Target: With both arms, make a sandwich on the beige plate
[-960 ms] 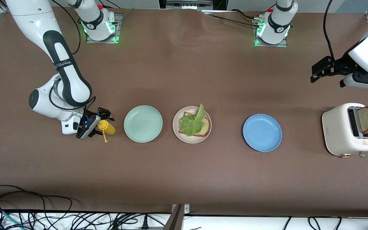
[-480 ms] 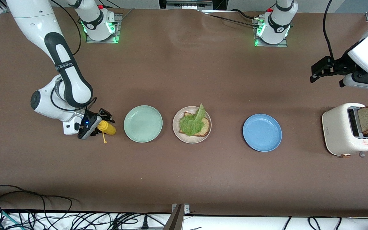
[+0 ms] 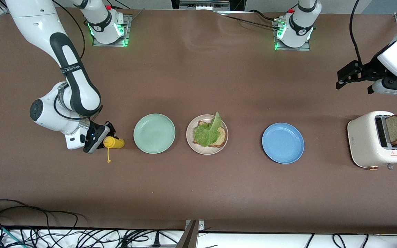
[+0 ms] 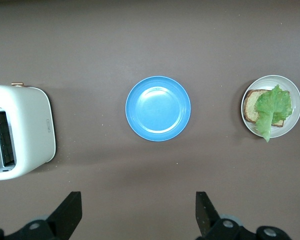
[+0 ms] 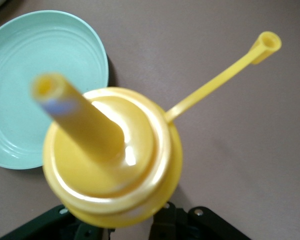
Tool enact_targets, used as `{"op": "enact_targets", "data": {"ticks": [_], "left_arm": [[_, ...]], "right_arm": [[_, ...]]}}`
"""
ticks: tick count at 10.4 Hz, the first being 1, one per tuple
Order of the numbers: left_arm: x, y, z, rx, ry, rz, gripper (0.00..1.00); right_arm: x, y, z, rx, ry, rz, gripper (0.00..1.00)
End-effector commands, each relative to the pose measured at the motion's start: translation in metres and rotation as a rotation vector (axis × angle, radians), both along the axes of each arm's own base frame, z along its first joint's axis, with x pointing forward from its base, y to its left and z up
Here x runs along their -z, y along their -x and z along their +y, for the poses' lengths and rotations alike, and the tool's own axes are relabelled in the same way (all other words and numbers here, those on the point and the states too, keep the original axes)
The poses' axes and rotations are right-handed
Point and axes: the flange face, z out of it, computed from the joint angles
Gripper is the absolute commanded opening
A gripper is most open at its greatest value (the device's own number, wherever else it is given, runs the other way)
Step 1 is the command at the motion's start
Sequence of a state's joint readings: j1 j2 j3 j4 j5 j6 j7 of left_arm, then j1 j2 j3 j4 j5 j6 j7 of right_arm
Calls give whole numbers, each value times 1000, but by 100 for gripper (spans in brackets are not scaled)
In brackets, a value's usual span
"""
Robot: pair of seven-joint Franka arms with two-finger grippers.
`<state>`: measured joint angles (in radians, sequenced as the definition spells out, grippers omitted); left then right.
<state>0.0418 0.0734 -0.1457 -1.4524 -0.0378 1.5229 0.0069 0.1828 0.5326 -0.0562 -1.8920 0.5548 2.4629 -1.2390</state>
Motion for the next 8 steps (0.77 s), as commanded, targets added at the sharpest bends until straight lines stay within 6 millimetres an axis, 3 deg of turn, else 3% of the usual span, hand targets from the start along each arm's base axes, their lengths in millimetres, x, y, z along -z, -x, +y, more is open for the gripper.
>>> {"op": "enact_targets", "data": {"ticks": [1, 3, 6, 8], "left_arm": [[-8, 2, 1, -3, 4, -4, 100], [-7, 1, 3, -6, 5, -2, 100], [-6, 1, 2, -4, 8, 1, 100], [-6, 1, 2, -4, 8, 1, 100]], "right_arm": [[-20, -11, 17, 17, 80, 0, 0], [-35, -12, 45, 59, 174, 10, 0], [-73, -8, 113, 165, 328, 84, 0], [-86, 3, 153, 204, 371, 103, 0]]}}
